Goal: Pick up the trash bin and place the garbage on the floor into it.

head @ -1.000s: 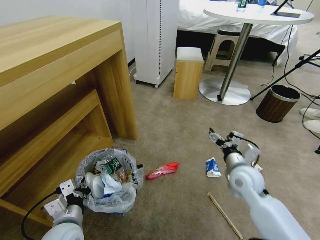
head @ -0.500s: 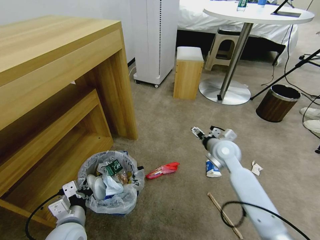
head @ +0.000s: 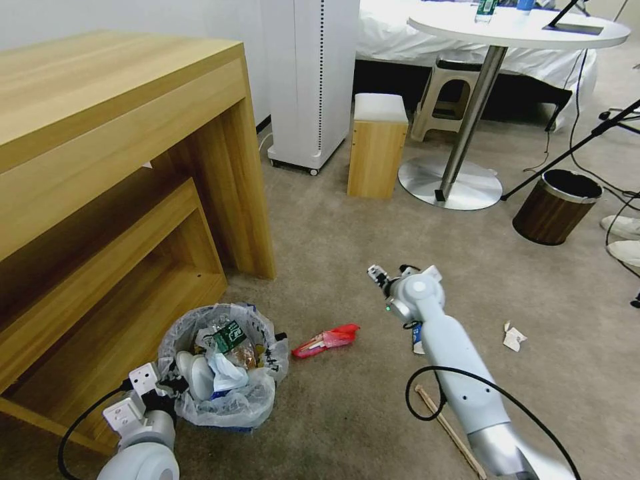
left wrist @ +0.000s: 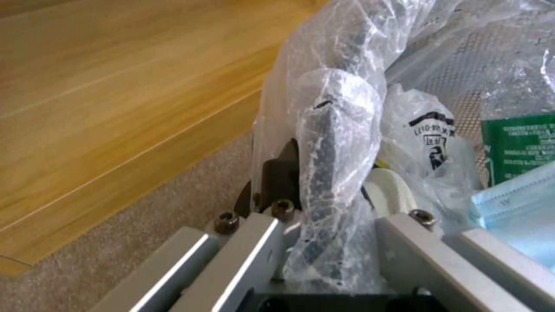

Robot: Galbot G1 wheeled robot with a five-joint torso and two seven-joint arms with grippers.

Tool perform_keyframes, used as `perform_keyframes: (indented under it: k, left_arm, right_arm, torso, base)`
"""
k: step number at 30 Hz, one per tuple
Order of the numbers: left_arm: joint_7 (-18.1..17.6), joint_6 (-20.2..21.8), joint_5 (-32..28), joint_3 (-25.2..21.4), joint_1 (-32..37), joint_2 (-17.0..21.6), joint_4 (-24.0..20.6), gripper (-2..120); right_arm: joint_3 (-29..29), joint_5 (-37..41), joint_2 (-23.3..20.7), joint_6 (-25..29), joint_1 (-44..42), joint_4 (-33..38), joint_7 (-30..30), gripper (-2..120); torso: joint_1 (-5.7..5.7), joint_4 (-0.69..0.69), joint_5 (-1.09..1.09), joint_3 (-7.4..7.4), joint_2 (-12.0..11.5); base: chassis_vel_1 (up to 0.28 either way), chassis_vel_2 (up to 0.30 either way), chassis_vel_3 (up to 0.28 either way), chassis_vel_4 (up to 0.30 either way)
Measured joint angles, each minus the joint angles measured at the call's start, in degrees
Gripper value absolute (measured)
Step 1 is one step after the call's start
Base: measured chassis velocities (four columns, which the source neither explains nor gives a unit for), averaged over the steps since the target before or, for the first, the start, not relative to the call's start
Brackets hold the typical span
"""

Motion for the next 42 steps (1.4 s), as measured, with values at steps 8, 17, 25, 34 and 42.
perform_keyframes:
  k: [8,17,25,34,42]
  left_arm:
    - [-0.01,-0.24,0.33,0.21,-0.25,-0.45,0.69,1]
    - [0.0,-0.63,0.35,-0.08,0.32,-0.34,0.57,1]
    - [0.04,-0.88,0.37,-0.44,0.98,-0.37,-0.1,1]
    - [0.07,-1.17,0.76,-0.38,1.17,-0.83,-0.17,1]
    - [0.15,-1.38,1.2,-0.13,1.11,-1.37,0.1,1]
  right_arm:
    - [-1.2,-2.13,3.91,0.3,0.01,-6.21,-0.69,97]
    - [-2.34,-6.55,8.96,1.62,0.73,-15.61,-4.87,95]
    - [-1.81,-9.83,11.06,2.47,2.54,-21.63,-7.11,90]
    - [-1.48,-12.94,10.98,3.23,3.23,-26.08,-9.32,76]
    - [-1.79,-15.35,10.9,3.4,3.5,-27.34,-10.71,52]
  torso:
    - [0.0,0.0,0.0,0.0,0.0]
    - [0.0,0.01,0.0,0.0,0.0]
    - [0.0,0.01,0.01,0.0,0.0]
    - [0.0,0.0,0.01,0.0,0.0]
    - [0.0,0.0,0.01,0.0,0.0]
  base:
    - [0.0,0.0,0.0,0.0]
    - [0.0,0.0,0.0,0.0]
    - [0.0,0.0,0.0,0.0]
    - [0.0,0.0,0.0,0.0]
    - [0.0,0.0,0.0,0.0]
